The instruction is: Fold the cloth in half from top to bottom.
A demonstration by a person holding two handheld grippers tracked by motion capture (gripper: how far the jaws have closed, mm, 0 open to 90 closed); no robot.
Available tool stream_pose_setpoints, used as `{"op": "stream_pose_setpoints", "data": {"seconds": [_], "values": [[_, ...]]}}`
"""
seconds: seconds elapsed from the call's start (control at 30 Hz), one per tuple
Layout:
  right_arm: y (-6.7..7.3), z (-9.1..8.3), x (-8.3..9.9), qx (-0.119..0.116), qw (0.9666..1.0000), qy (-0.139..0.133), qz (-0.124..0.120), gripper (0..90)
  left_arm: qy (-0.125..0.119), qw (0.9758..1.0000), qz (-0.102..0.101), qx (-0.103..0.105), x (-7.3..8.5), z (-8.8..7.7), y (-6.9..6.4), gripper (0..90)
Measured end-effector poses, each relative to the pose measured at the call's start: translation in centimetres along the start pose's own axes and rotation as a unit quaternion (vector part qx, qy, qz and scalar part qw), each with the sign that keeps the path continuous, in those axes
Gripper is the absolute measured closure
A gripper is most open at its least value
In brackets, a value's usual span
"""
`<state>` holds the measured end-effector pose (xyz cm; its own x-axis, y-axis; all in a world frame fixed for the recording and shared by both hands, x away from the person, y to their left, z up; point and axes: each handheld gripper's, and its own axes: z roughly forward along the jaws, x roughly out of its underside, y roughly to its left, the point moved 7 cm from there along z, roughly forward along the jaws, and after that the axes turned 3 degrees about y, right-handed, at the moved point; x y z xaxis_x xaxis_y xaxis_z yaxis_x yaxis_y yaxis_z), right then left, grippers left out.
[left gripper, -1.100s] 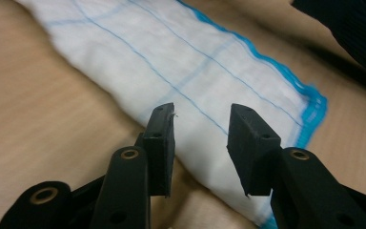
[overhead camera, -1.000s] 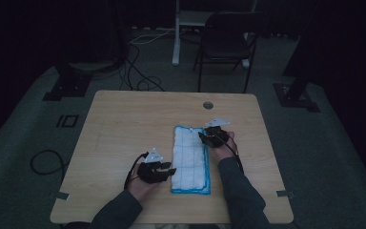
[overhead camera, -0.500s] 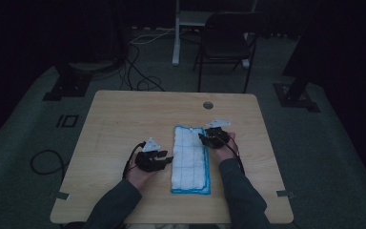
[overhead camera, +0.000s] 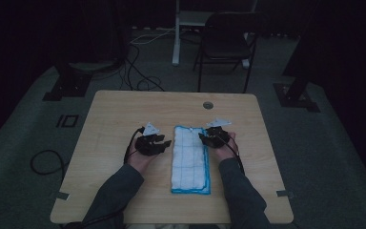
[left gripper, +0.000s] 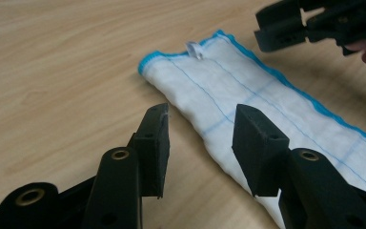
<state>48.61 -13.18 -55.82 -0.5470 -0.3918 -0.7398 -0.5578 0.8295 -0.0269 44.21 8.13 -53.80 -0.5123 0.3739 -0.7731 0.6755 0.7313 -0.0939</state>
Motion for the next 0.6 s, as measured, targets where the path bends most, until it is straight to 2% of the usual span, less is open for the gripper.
{"op": "stream_pose_setpoints", "data": {"seconds": [0.23,0.3,0.37,0.6], "values": [[-0.3,0.3,0.1,-0.002,0.9999,0.002,0.010,58.7,0.003,0.9999,-0.008,-0.007,-0.5,1.2,0.7,56.0],[-0.4,0.3,0.1,-0.002,0.9999,0.002,0.012,58.7,0.005,0.9998,-0.018,-0.007,-0.7,2.1,1.1,56.0],[-0.6,0.3,0.1,-0.003,0.9997,-0.001,0.022,58.7,0.010,0.9997,-0.019,-0.012,-0.8,2.8,1.4,55.8],[-0.7,0.3,0.1,-0.002,0.9997,-0.001,0.023,58.7,0.024,0.9991,-0.026,-0.022,-1.1,4.4,2.0,55.5]]}}
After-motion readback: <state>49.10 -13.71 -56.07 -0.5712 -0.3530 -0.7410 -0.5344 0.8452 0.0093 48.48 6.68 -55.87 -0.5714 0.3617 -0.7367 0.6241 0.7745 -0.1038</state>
